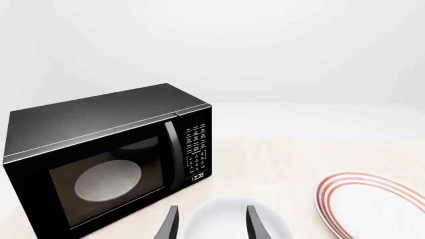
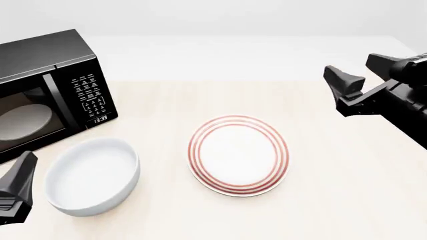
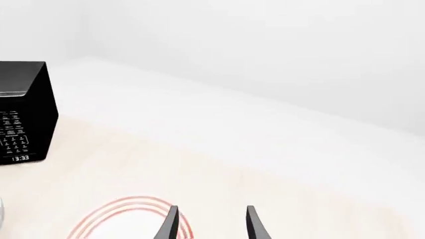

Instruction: Put the white bowl to the right of the plate.

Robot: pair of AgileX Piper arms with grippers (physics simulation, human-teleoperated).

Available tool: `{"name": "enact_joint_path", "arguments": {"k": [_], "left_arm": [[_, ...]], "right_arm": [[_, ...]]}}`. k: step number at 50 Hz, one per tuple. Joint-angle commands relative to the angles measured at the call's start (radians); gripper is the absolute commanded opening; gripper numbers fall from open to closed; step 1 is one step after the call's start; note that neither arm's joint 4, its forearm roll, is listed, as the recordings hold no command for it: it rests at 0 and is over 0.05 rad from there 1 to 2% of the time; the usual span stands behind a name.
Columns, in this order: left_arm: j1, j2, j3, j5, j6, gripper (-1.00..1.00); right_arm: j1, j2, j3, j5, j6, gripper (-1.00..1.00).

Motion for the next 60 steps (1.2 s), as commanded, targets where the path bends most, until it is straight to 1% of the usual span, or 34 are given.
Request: {"name": "enact_joint_path", "arguments": {"k": [1, 3, 6, 7, 9, 10, 11, 12, 13, 14, 15, 19, 22, 23, 24, 26, 27, 29, 31, 32, 34, 36, 37, 41, 43, 45, 47, 48, 49, 50, 51, 52, 57, 60], "left_arm": [[0.000, 0.000, 0.000, 0.000, 0.000, 1.00], [0.000, 0.000, 0.000, 0.000, 0.000, 1.00], [0.000, 0.000, 0.000, 0.000, 0.000, 1.00], [0.000, 0.000, 0.000, 0.000, 0.000, 1.00], [0.000, 0.000, 0.000, 0.000, 0.000, 1.00], [0.000, 0.000, 0.000, 0.000, 0.000, 1.00], [0.000, 0.000, 0.000, 0.000, 0.000, 1.00], [0.000, 0.000, 0.000, 0.000, 0.000, 1.00], [0.000, 0.000, 0.000, 0.000, 0.000, 1.00], [0.000, 0.000, 0.000, 0.000, 0.000, 1.00], [0.000, 0.000, 0.000, 0.000, 0.000, 1.00], [0.000, 0.000, 0.000, 0.000, 0.000, 1.00], [0.000, 0.000, 0.000, 0.000, 0.000, 1.00], [0.000, 0.000, 0.000, 0.000, 0.000, 1.00], [0.000, 0.000, 0.000, 0.000, 0.000, 1.00], [0.000, 0.000, 0.000, 0.000, 0.000, 1.00], [0.000, 0.000, 0.000, 0.000, 0.000, 1.00], [0.000, 0.000, 0.000, 0.000, 0.000, 1.00], [0.000, 0.000, 0.000, 0.000, 0.000, 1.00], [0.000, 0.000, 0.000, 0.000, 0.000, 1.00], [0.000, 0.000, 0.000, 0.000, 0.000, 1.00], [0.000, 0.000, 0.000, 0.000, 0.000, 1.00], [0.000, 0.000, 0.000, 0.000, 0.000, 1.00], [0.000, 0.000, 0.000, 0.000, 0.000, 1.00], [0.000, 0.000, 0.000, 0.000, 0.000, 1.00], [0.000, 0.000, 0.000, 0.000, 0.000, 1.00], [0.000, 0.000, 0.000, 0.000, 0.000, 1.00], [0.000, 0.000, 0.000, 0.000, 0.000, 1.00], [0.000, 0.000, 0.000, 0.000, 0.000, 1.00], [0.000, 0.000, 0.000, 0.000, 0.000, 1.00], [0.000, 0.000, 0.000, 0.000, 0.000, 1.00], [0.000, 0.000, 0.000, 0.000, 0.000, 1.00], [0.000, 0.000, 0.000, 0.000, 0.000, 1.00], [0.000, 0.000, 0.000, 0.000, 0.000, 1.00]], "right_arm": [[0.103, 0.263, -0.188, -0.024, 0.017, 1.00], [0.111, 0.306, -0.219, -0.024, 0.004, 1.00], [0.141, 0.345, -0.265, -0.018, 0.024, 1.00], [0.156, 0.360, -0.282, -0.011, 0.038, 1.00], [0.171, 0.392, -0.312, -0.009, 0.014, 1.00], [0.174, 0.408, -0.330, -0.005, 0.017, 1.00], [0.202, 0.418, -0.347, -0.008, 0.050, 1.00], [0.204, 0.443, -0.368, 0.000, 0.038, 1.00], [0.205, 0.455, -0.381, 0.005, 0.043, 1.00], [0.221, 0.469, -0.399, 0.012, 0.063, 1.00], [0.227, 0.481, -0.413, 0.019, 0.060, 1.00], [0.250, 0.529, -0.478, 0.061, 0.090, 1.00], [0.275, 0.573, -0.547, 0.111, 0.084, 1.00], [0.277, 0.585, -0.567, 0.127, 0.058, 1.00], [0.289, 0.599, -0.588, 0.145, 0.054, 1.00], [0.299, 0.623, -0.629, 0.166, 0.082, 1.00], [0.298, 0.638, -0.649, 0.179, 0.080, 1.00], [0.316, 0.681, -0.716, 0.223, 0.098, 1.00], [0.319, 0.704, -0.751, 0.244, 0.108, 1.00], [0.325, 0.722, -0.777, 0.262, 0.140, 1.00], [0.321, 0.746, -0.817, 0.282, 0.144, 1.00], [0.323, 0.776, -0.856, 0.311, 0.171, 1.00], [0.328, 0.785, -0.875, 0.317, 0.166, 1.00], [0.338, 0.860, -0.977, 0.384, 0.173, 1.00], [0.355, 0.884, -1.007, 0.398, 0.191, 1.00], [0.347, 0.907, -1.032, 0.410, 0.196, 1.00], [0.352, 0.960, -1.084, 0.442, 0.230, 1.00], [0.351, 0.963, -1.090, 0.436, 0.233, 1.00], [0.354, 0.988, -1.120, 0.461, 0.247, 1.00], [0.361, 0.992, -1.126, 0.459, 0.261, 1.00], [0.364, 1.005, -1.147, 0.465, 0.284, 1.00], [0.365, 1.025, -1.182, 0.492, 0.282, 1.00], [0.391, 1.074, -1.263, 0.544, 0.285, 1.00], [0.405, 1.097, -1.298, 0.559, 0.300, 1.00]]}}
